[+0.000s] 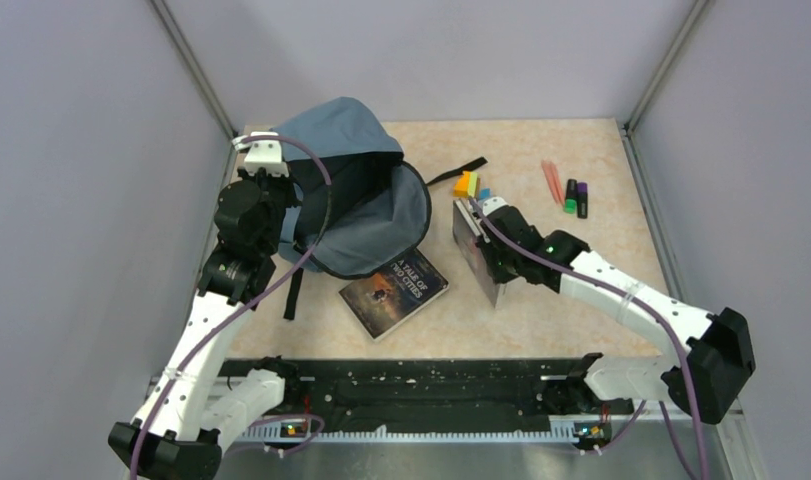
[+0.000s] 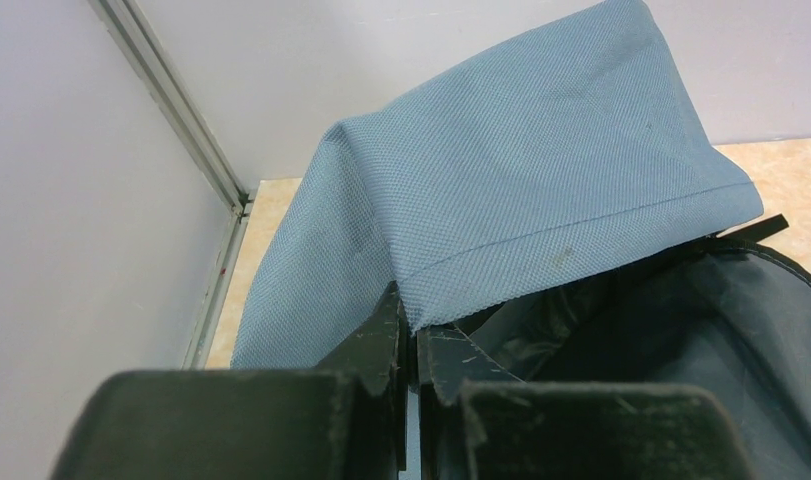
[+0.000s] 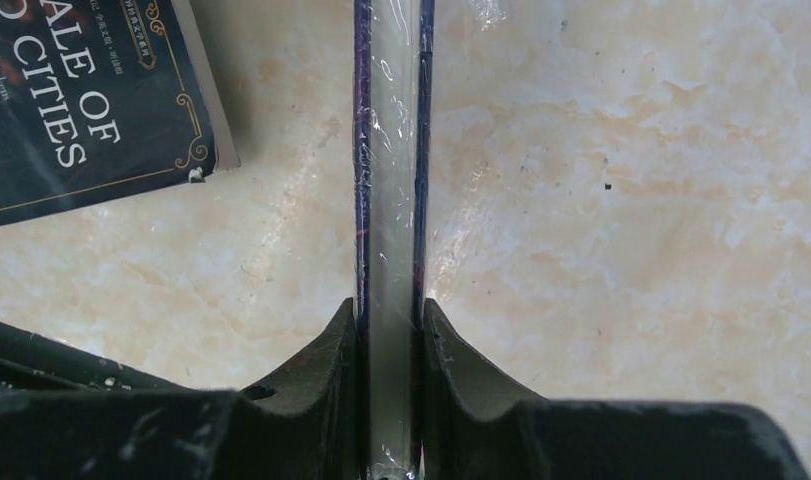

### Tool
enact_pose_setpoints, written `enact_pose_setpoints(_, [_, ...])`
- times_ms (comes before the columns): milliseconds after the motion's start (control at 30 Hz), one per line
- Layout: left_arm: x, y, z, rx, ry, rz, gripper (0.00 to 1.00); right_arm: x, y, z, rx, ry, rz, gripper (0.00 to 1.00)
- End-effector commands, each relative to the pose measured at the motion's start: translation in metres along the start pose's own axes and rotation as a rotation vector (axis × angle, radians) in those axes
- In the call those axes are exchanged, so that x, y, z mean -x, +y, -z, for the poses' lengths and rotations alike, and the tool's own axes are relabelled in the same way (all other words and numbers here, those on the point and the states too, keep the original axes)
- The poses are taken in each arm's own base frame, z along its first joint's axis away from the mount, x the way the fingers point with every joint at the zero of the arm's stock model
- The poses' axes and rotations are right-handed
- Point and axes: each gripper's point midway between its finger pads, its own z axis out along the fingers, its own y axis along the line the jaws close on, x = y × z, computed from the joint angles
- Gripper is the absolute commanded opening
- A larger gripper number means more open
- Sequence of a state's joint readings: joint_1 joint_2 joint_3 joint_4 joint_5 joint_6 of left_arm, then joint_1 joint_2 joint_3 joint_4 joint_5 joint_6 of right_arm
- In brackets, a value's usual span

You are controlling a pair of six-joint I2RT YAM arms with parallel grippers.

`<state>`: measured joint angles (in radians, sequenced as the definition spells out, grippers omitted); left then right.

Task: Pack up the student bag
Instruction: Pick up the book from the center of the board.

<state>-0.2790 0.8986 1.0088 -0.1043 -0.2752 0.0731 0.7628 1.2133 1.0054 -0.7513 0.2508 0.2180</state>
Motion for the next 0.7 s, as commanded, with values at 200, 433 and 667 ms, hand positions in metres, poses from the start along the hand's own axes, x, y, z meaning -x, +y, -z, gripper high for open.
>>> enact_pose_setpoints(200, [0.015, 0.005, 0.002, 0.022, -0.059, 0.018, 0.0, 0.004, 0.008, -0.025, 0.007, -0.03, -0.002, 0.23])
enact_pose_setpoints(433, [0.014, 0.005, 0.001, 0.02, -0.057, 0.017, 0.0, 0.008, 0.015, -0.039, 0.027, -0.05, -0.007, 0.43])
enact_pose_setpoints(667, [0.014, 0.005, 0.001, 0.021, -0.056, 0.016, 0.0, 0.036, 0.012, -0.044, -0.015, -0.117, -0.015, 0.39])
